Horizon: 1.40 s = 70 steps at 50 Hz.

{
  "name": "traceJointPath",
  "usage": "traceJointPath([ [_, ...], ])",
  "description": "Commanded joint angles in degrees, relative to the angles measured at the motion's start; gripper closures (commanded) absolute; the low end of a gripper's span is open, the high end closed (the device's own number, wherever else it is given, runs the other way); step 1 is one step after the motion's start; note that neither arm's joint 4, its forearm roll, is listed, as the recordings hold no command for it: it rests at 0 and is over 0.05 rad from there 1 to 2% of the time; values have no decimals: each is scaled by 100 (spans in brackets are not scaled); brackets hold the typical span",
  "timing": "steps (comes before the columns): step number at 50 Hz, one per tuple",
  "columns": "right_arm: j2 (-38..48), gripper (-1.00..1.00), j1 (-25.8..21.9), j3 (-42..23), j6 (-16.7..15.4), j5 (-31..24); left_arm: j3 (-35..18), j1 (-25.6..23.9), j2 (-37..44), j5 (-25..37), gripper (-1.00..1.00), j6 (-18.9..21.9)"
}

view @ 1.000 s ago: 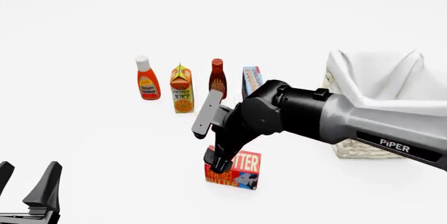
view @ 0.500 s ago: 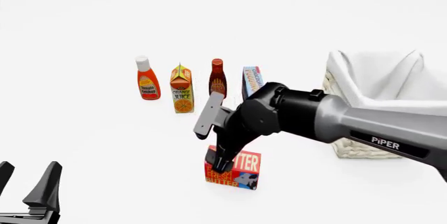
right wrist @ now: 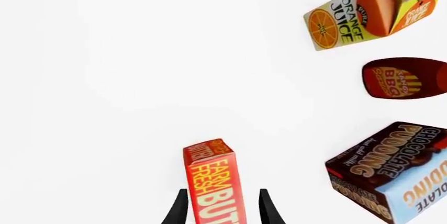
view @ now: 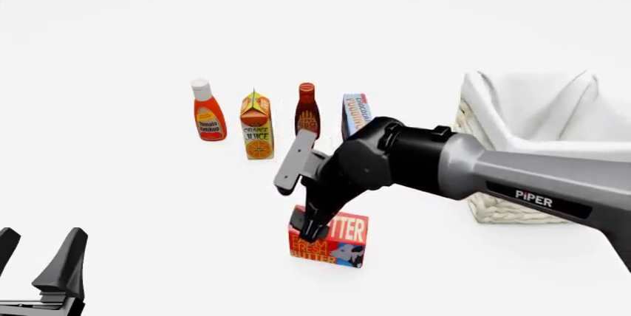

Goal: Pick the butter and place it in the basket.

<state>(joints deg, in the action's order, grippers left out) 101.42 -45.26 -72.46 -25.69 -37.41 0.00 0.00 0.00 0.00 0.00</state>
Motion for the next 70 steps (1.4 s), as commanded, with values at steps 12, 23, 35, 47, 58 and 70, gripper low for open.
traceJointPath([
  [12, 73, -100, -6, 15, 12, 85, 0, 0, 0, 0, -100, 0],
  [23, 154, -100, 27, 51, -9, 116, 0, 0, 0, 0, -100, 0],
  [35, 198, -100, 36, 99, -11, 139, 0, 0, 0, 0, -100, 0],
  [47, 235, -100, 37, 83, -14, 153, 0, 0, 0, 0, -100, 0],
  [58, 302, -100, 42, 88, -24, 171, 0, 0, 0, 0, -100, 0],
  [70, 333, -100, 35, 152, -12, 209, 0, 0, 0, 0, -100, 0],
])
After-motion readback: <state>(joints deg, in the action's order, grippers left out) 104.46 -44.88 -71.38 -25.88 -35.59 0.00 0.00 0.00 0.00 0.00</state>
